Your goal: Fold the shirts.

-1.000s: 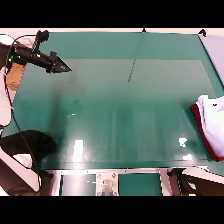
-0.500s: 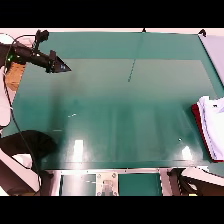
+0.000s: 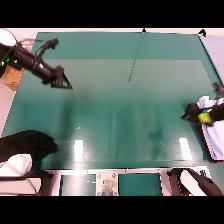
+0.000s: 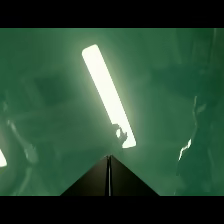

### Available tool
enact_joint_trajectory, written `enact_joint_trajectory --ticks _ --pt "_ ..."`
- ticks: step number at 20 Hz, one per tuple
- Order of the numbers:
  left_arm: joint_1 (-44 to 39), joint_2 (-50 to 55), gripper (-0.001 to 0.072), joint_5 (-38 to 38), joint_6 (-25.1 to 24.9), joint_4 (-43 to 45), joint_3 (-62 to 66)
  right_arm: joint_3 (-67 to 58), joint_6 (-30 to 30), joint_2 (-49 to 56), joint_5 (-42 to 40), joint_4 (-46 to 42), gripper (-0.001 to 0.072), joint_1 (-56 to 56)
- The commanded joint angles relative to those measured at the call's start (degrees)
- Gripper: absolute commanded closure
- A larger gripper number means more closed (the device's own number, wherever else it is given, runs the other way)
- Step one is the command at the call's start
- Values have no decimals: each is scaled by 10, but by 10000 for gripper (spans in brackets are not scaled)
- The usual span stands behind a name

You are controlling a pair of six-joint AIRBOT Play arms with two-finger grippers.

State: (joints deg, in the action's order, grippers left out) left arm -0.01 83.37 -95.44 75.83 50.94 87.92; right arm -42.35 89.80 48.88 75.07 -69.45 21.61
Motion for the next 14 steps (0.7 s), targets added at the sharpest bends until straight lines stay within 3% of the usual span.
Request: enact_joint_trajectory --ticks 1,5,14 --pt "-18 -150 684 78 10 34 -189 148 17 -109 -41 22 688 -106" --pt "-18 -246 682 139 26 71 -303 175 16 -148 -62 33 687 -134" --pt "-18 -247 682 140 44 65 -305 176 16 -147 -61 30 687 -134"
